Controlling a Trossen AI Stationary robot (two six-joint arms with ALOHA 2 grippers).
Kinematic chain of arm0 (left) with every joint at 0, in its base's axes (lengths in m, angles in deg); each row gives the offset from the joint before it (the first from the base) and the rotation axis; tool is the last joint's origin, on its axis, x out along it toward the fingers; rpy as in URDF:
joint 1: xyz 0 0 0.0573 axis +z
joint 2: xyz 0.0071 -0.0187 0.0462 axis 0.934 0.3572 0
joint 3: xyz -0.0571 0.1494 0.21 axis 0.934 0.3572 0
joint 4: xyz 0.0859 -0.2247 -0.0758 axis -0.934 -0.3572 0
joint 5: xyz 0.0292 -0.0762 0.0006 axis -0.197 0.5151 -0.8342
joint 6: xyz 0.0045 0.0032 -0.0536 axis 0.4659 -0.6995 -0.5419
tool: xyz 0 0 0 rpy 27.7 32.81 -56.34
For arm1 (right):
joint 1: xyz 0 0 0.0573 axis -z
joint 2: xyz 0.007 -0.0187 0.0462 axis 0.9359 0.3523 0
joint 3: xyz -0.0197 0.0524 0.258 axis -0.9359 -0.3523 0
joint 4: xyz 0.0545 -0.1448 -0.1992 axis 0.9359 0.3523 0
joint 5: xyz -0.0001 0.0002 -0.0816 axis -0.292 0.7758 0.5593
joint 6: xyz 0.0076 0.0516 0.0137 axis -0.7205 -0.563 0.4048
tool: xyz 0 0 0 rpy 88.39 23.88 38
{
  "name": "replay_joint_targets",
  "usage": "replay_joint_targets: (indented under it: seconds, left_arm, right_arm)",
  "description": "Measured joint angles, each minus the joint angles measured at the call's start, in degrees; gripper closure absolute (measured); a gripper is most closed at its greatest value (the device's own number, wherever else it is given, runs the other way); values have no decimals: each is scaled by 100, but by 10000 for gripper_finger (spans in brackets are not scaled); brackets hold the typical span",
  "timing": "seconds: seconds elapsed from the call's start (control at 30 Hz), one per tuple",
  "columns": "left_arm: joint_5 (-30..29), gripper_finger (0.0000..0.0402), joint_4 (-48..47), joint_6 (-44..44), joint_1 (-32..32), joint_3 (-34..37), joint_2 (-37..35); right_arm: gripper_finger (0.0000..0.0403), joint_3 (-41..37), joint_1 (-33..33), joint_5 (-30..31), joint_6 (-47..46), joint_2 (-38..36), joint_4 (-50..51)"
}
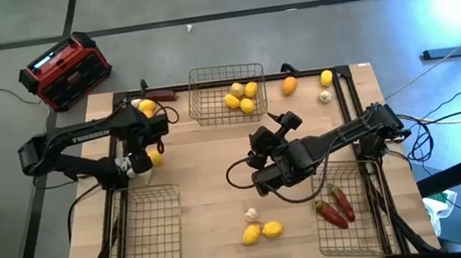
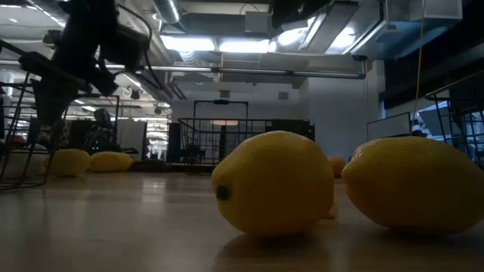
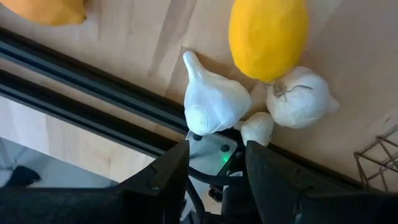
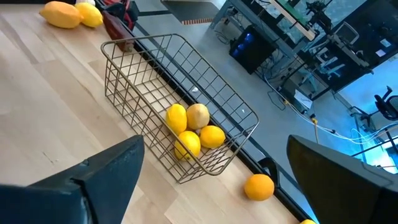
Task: Sort produce into baskets
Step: Put the lemon into the top wire basket
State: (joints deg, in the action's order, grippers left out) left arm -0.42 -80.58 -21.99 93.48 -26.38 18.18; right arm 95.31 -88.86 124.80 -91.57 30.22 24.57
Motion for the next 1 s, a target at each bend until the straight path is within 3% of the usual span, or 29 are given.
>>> replay_joint_targets:
  seconds: [0.43, 1.0]
  left_arm:
    - [200, 247, 187, 317, 201, 52, 816]
    - [199, 247, 356, 519, 319, 107, 957]
  right_arm:
    - [13, 0, 0, -9, 2, -4, -2]
    - [13, 0, 0, -15, 2, -4, -5]
